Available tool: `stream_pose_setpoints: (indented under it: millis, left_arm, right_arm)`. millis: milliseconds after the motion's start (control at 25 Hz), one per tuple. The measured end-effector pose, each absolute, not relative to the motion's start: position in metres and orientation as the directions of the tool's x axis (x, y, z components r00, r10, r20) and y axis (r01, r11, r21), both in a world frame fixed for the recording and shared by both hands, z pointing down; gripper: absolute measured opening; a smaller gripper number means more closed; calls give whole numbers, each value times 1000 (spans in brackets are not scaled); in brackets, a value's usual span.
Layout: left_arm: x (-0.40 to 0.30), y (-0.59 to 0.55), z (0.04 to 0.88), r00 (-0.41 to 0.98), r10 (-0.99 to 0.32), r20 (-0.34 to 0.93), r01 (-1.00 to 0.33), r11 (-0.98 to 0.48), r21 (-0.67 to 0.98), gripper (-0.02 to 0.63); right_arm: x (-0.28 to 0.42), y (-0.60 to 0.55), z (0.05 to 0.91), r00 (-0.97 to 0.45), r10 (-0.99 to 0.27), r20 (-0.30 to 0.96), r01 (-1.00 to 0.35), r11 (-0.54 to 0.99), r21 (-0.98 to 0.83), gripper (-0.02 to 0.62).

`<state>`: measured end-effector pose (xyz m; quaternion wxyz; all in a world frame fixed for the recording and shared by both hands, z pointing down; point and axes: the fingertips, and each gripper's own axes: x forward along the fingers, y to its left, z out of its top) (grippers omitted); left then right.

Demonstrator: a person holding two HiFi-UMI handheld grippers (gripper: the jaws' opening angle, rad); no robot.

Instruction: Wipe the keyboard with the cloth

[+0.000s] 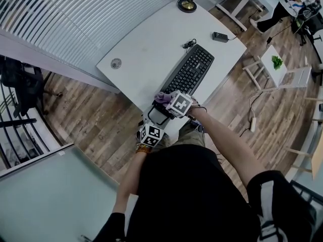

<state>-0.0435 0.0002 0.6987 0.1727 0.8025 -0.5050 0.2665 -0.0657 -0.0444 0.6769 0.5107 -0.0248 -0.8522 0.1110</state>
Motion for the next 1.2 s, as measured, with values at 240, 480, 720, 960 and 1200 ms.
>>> stream_pose_setpoints:
  millis: [240,480,720,960,1200]
  left_arm:
    - [-43,0,700,345,-725,596,-905,-426,6,400]
    - [-43,0,698,347,-729,590,-905,-426,6,400]
    - [-43,0,697,346,-731,588,-905,-425,4,400]
    - [-44,1,695,343,-737,582,-906,-423,-1,400]
    - [-43,0,695,348,-731,587,-905,-426,6,400]
  right_arm:
    - [-73,-23,677,-501,196,843,-72,961,-266,52]
    - [-74,-24,670,-538,225,812,-66,949,-307,54]
    - [-38,-125,625,-650,65,758,-178,956,-234,55]
    - [35,-261,612,-564,-139,814,-318,946,-59,54]
    - [87,-361,631,-418,-238,877,-404,913,55,54]
